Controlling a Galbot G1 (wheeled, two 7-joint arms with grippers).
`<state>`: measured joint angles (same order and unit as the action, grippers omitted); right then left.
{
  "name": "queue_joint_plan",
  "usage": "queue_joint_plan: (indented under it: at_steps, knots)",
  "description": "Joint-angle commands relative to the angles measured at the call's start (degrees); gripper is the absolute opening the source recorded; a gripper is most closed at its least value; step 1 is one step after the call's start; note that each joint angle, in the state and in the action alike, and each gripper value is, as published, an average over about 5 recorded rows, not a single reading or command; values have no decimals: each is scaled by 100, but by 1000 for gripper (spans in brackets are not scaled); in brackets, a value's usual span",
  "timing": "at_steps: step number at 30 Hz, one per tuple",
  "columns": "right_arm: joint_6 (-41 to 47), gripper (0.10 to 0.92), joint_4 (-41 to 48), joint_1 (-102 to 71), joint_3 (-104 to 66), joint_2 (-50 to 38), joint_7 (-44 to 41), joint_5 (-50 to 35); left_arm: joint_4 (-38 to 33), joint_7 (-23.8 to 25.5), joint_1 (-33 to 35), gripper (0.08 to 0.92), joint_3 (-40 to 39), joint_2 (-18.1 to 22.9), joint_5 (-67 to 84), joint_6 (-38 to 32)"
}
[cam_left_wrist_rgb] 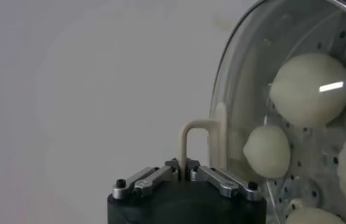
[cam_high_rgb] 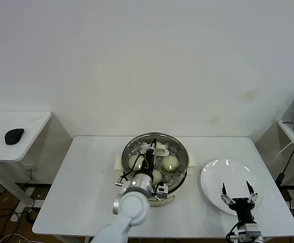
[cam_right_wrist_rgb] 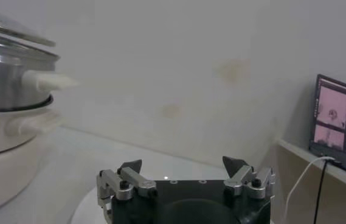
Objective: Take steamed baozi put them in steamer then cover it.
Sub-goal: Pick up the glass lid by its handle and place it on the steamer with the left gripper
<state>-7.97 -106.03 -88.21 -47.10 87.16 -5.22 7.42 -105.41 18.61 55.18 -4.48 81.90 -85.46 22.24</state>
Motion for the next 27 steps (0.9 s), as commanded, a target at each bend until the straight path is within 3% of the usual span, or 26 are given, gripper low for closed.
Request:
queue_joint_plan:
  at_steps: [1,22,27]
  knots:
    - [-6,823,15,-2,15,2,-4,8,82,14,6,136,-34,107,-154,-9]
    - [-19,823,49,-26,40,-20,-24,16,142,-140,76,139,71,188,5,-61]
    - [-15,823,46,-27,46,-20,-26,24,-151,-126,228,245,89,118,64,-63]
